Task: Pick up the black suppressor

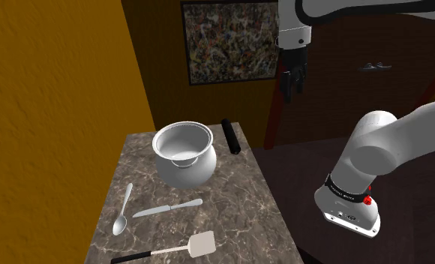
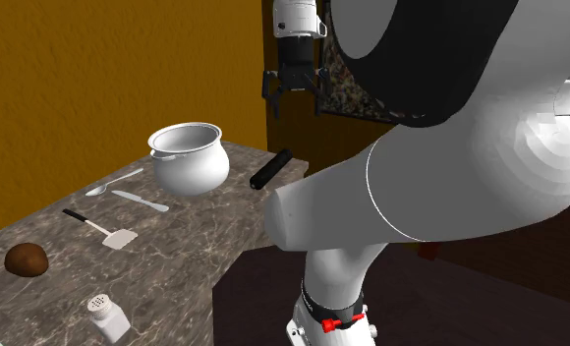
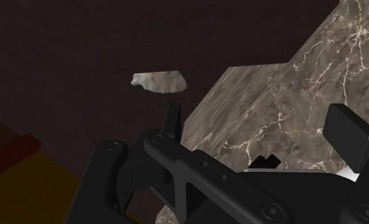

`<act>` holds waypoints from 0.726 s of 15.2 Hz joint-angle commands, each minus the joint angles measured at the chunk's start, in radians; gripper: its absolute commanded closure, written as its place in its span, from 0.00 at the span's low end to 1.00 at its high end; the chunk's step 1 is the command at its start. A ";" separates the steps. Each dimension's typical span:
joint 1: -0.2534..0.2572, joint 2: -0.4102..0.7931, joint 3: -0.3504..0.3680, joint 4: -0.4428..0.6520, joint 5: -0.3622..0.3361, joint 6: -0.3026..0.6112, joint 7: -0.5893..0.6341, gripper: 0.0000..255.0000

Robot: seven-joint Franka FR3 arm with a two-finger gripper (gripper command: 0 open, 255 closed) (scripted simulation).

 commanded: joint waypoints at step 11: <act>-0.031 0.171 0.071 -0.161 0.089 0.448 0.211 0.00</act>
